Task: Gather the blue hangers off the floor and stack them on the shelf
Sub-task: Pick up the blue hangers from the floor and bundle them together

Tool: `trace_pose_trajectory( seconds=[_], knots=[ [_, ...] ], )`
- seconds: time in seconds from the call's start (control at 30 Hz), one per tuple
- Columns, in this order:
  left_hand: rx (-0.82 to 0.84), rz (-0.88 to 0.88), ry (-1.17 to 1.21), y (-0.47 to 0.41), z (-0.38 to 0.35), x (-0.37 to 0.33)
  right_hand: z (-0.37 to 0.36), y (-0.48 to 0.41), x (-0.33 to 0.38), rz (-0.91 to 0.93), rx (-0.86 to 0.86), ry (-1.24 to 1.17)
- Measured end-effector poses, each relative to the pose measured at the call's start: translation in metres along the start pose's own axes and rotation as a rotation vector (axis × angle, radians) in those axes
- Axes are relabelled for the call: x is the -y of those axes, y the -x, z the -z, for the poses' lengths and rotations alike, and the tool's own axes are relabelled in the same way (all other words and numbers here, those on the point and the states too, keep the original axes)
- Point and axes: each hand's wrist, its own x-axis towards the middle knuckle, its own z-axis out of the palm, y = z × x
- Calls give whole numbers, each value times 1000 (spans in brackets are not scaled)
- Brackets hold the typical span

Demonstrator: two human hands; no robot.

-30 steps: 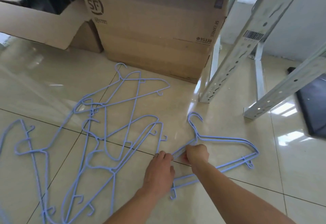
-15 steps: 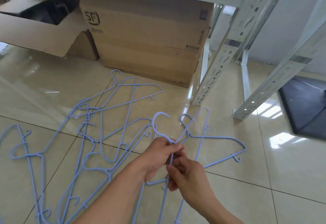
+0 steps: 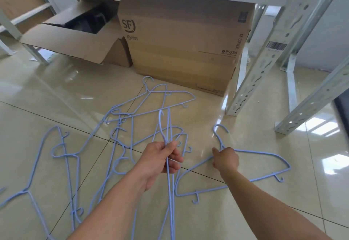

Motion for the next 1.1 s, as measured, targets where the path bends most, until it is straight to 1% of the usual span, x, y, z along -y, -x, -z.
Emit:
trace_pose_trajectory(
  seconds=[0.1,0.2,0.3,0.37,0.47,0.57,0.73,0.77,0.83,0.93,1.03,1.1],
  knots=[
    [-6,-1,-40,-1,5,5,-7,-4,9,-55,-55,13],
    [10,2,-40,-3,9,9,-12,-8,10,-113,-68,-9],
    [29,-1,-44,-5,11,11,-13,-12,7,-161,-61,-79],
    [36,-3,-45,-6,11,12,-8,-4,6,-160,-59,-148],
    [46,7,-31,-7,11,13,7,27,2,-32,-6,-141],
    [51,16,1,-8,10,13,25,71,5,96,68,-219],
    [74,23,49,-6,5,13,52,135,29,349,315,-241],
    [86,22,47,-6,5,14,51,145,36,401,358,-216],
    [117,15,54,-4,7,15,43,155,44,537,399,-91],
    [178,20,89,-3,14,14,28,157,53,708,390,89],
    [195,21,132,1,27,16,17,159,60,773,389,112],
    [210,0,142,5,36,16,10,163,63,795,419,120]
  ],
)
